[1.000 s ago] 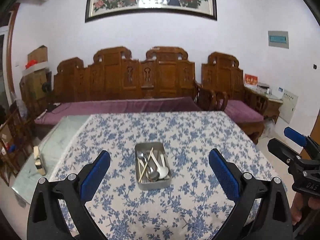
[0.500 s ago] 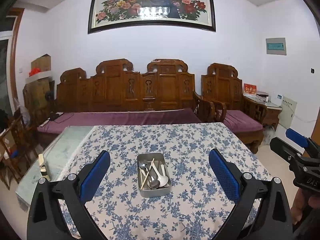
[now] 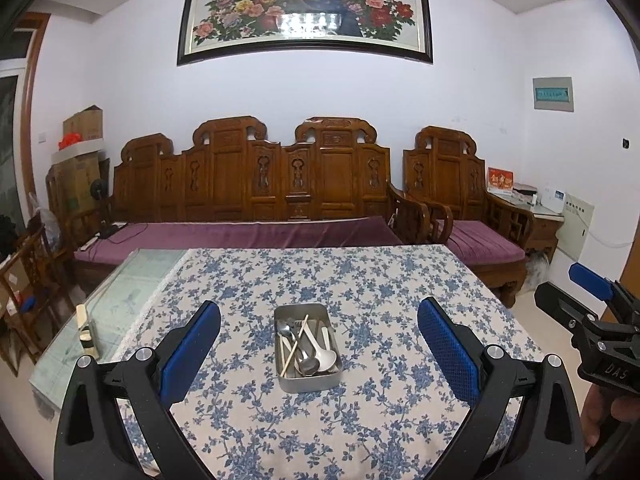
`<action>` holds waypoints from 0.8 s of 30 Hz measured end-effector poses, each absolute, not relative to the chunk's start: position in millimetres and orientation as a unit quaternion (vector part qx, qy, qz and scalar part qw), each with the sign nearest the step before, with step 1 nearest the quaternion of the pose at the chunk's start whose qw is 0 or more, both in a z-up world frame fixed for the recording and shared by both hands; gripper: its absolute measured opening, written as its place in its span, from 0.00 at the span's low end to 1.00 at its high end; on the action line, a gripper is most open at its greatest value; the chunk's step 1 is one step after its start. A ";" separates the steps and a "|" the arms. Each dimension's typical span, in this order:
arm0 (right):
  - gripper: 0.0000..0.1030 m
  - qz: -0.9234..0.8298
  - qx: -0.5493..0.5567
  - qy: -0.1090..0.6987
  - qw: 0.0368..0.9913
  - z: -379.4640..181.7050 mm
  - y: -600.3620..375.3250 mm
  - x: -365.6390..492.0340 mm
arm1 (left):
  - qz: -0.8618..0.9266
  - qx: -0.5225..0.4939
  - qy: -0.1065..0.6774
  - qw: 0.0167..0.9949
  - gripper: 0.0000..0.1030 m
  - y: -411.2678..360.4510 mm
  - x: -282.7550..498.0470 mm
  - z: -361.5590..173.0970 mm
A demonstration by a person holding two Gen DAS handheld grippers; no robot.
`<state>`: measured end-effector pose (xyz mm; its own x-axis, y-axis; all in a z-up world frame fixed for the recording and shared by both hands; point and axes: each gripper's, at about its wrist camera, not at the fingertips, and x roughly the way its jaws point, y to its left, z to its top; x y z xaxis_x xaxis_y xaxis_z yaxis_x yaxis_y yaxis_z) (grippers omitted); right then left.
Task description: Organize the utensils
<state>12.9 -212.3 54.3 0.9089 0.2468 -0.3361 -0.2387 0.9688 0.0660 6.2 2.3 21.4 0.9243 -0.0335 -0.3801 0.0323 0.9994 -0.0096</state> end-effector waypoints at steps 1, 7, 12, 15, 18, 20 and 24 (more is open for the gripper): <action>0.97 0.125 0.012 0.174 0.977 54.5 -212.0 13.1 | -0.017 -0.001 0.194 0.981 0.92 1.9 5.9 21.2; 0.97 0.124 0.014 0.174 0.977 52.3 -210.9 13.3 | -0.016 -0.002 0.192 0.981 0.92 0.9 6.5 21.0; 0.97 0.123 0.014 0.174 0.977 52.0 -209.7 14.4 | -0.016 -0.002 0.192 0.981 0.92 0.7 5.9 20.8; 0.97 0.123 0.014 0.174 0.977 51.9 -209.9 14.4 | -0.015 -0.001 0.192 0.981 0.92 0.5 5.8 20.9; 0.97 0.122 0.015 0.173 0.977 51.9 -208.9 14.9 | -0.014 0.001 0.191 0.982 0.92 0.2 5.4 20.4; 0.97 0.121 0.015 0.173 0.977 51.7 -208.3 15.3 | -0.014 0.001 0.191 0.982 0.92 0.0 5.2 20.4; 0.97 0.122 0.015 0.173 0.977 51.8 -208.7 15.0 | -0.015 0.000 0.191 0.982 0.92 -0.4 4.9 20.2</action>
